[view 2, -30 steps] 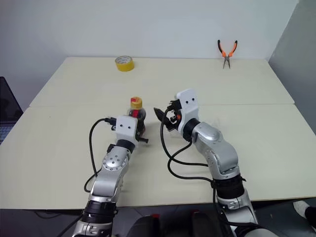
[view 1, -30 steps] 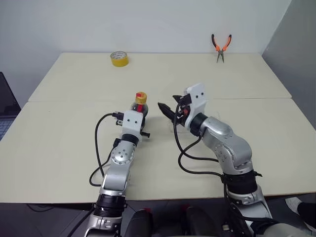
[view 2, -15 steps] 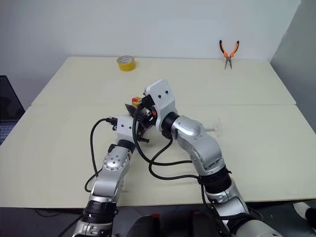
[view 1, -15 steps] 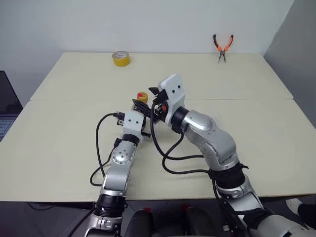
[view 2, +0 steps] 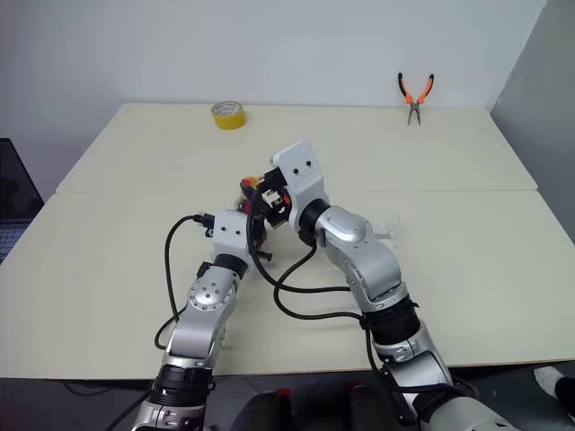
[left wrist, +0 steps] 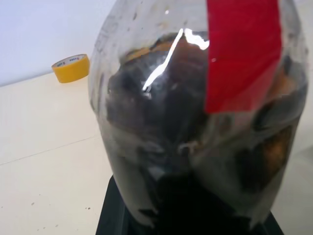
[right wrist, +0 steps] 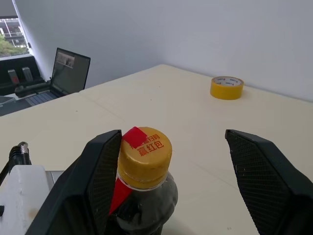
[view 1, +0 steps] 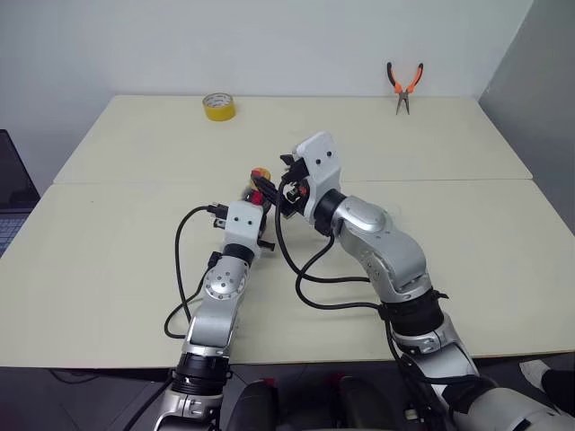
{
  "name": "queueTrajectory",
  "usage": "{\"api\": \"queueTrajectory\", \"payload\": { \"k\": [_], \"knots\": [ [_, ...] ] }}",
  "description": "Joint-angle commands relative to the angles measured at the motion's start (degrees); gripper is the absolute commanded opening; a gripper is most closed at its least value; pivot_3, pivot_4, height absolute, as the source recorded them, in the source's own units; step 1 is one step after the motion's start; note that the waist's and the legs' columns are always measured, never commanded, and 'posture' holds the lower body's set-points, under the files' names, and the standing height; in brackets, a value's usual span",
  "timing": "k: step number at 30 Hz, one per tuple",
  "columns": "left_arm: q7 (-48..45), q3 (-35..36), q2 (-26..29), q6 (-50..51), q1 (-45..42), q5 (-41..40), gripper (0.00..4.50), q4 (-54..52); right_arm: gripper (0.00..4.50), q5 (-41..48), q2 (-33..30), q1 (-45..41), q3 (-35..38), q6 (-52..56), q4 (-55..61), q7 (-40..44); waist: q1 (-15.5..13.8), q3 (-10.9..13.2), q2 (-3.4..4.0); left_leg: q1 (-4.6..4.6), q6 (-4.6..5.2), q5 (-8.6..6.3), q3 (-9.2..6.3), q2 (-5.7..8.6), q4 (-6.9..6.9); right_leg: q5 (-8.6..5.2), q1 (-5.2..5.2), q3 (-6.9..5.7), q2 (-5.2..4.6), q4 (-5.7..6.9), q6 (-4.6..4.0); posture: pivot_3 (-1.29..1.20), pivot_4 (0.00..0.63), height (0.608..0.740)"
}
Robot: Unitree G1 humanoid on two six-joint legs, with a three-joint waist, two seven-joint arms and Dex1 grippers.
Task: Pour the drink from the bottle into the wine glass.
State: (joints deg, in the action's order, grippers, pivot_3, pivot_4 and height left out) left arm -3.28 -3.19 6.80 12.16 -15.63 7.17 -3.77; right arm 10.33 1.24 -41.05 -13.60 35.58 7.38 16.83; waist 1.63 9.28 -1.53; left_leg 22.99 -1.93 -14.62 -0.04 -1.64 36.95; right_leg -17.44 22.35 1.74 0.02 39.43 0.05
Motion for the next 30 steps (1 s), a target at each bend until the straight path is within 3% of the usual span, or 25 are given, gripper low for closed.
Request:
{"api": "queueTrajectory", "payload": {
  "k": [1,30],
  "knots": [
    [0.2,0.2,0.0,-1.5,-0.7,0.0,0.77,-2.3,3.61,0.1,-0.5,0.8,1.2,-0.3,2.4,-0.1,0.0,0.0,0.0,0.0,0.0,0.0,0.0,0.0,0.0,0.0,0.0,0.0,0.0,0.0,0.0,0.0,0.15,0.74],
    [0.2,0.3,0.1,-1.9,-1.3,-0.1,0.76,-1.6,3.61,0.3,-6.7,5.3,4.1,1.0,6.4,-0.2,0.1,0.0,-0.01,0.0,0.0,0.0,0.01,0.0,-0.01,0.0,0.0,0.01,0.01,0.0,0.0,0.0,0.15,0.74]
  ]
}}
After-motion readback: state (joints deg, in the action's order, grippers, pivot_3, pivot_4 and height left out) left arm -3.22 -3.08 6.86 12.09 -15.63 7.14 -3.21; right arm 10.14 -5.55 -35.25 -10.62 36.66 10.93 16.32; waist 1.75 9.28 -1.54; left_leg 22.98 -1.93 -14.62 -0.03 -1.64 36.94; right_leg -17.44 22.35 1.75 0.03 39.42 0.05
